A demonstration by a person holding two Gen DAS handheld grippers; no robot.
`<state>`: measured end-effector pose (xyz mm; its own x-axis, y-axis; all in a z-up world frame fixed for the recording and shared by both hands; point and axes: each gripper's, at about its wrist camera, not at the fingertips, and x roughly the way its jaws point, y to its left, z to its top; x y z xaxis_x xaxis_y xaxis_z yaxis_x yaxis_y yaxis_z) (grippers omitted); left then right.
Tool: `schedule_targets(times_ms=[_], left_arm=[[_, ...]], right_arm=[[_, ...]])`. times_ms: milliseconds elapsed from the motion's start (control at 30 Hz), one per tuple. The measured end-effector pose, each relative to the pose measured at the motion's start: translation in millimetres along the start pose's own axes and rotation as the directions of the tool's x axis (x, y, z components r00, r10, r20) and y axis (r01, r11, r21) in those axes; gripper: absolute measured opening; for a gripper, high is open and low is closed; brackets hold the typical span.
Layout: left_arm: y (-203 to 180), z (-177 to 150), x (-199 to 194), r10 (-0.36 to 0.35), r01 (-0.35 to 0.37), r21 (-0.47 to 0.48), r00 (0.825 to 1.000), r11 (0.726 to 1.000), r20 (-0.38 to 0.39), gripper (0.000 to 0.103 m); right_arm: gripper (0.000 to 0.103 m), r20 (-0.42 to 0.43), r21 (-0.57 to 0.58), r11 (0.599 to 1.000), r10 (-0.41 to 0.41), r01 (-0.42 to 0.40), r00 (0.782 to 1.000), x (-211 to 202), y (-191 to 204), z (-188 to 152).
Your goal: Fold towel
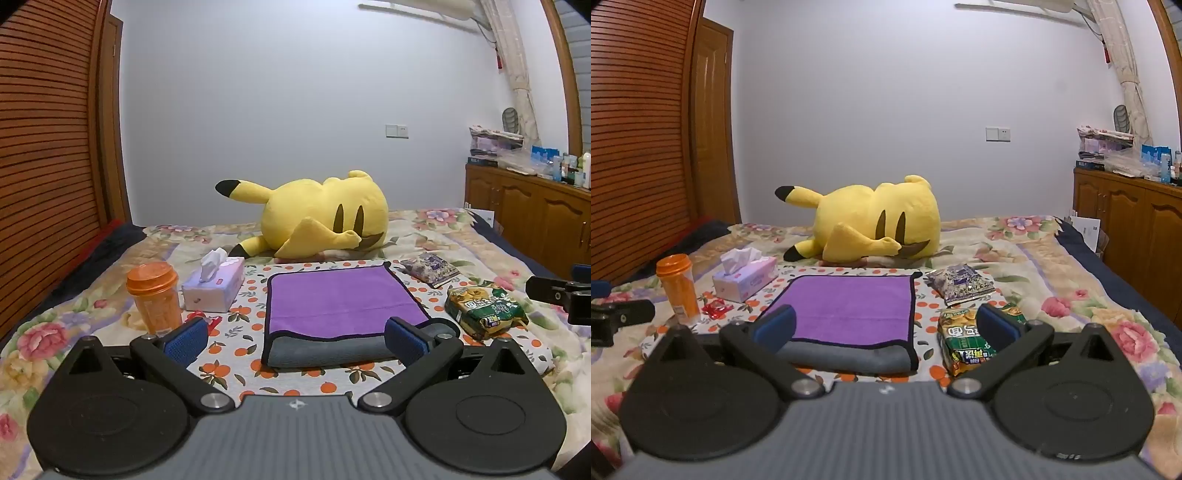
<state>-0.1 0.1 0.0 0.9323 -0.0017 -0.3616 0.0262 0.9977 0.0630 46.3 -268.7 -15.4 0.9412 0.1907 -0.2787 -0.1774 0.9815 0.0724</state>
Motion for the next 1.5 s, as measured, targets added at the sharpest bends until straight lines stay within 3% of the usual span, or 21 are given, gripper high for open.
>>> schedule_targets(times_ms=[1500], left_arm=[[-0.2, -0.1, 0.0, 0.004, -0.004, 0.008, 1.0, 1.0, 0.001, 0.103]], right_arm=[[0.103, -0.002, -0.006, 1.0, -0.004, 0.004, 1.0, -0.6, -3.8, -0.2]])
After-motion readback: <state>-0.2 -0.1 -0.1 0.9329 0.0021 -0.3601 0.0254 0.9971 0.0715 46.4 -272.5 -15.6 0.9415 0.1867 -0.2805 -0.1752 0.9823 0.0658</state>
